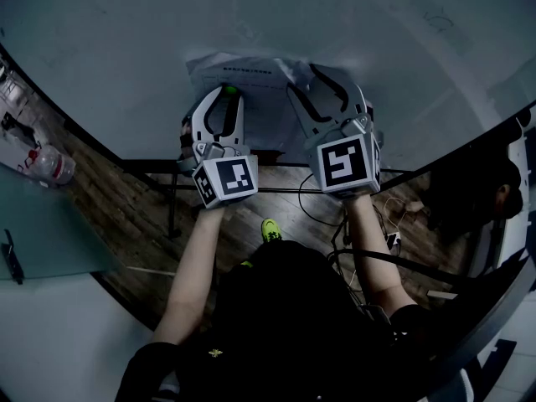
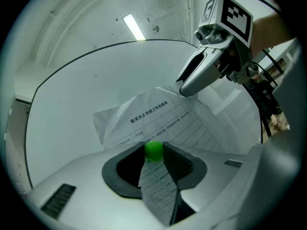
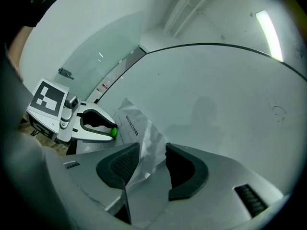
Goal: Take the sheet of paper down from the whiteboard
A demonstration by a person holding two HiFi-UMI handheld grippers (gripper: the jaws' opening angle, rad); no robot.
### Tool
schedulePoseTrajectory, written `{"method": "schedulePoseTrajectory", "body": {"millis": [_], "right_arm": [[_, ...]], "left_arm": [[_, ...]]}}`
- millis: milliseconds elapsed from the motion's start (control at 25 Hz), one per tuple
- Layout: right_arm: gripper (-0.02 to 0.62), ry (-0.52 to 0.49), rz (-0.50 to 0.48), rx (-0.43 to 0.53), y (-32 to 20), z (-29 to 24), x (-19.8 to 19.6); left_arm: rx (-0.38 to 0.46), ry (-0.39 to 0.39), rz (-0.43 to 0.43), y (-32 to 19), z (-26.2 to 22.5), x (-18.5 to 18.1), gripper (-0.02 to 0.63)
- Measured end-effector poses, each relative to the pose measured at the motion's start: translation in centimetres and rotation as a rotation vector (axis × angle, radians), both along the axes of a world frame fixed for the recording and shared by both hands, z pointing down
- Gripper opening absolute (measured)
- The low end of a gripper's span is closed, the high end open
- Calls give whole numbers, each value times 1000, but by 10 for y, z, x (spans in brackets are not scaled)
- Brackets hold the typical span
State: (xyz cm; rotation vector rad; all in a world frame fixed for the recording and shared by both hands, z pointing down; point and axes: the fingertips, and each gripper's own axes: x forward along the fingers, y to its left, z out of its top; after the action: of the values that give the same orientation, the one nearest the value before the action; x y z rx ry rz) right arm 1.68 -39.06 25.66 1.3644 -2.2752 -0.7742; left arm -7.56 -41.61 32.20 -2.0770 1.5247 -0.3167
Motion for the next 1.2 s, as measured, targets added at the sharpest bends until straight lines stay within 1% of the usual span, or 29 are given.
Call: {"method": "schedulePoseTrajectory", "body": {"millis": [40,200,280,360,400,720,1040,1200], "right_arm": [[186,-1,3,2,0,-1,0],[115,9,19,9,-3,-1,3],[92,18,25,12,-5,-1,5],[40,22,32,17,-6,-1,6],[25,18,34,18,-6,-2,7],[20,-32,31,9,-4,-6,10],[18,-48,34,-8,-4,-5,12],[17,-55,34,-12,-5,-7,12]], "left_arm": [[1,-1,0,0,0,0,144],[-2,-2,2,0,0,0,144],[-3,-5,3,-1,1,0,144],[-4,-7,5,-1,1,0,143],[-4,-7,6,-1,1,0,143],[-1,-10,12,0,1,-1,143],[11,-63,12,2,2,0,144],[14,-75,18,2,2,0,143]]}}
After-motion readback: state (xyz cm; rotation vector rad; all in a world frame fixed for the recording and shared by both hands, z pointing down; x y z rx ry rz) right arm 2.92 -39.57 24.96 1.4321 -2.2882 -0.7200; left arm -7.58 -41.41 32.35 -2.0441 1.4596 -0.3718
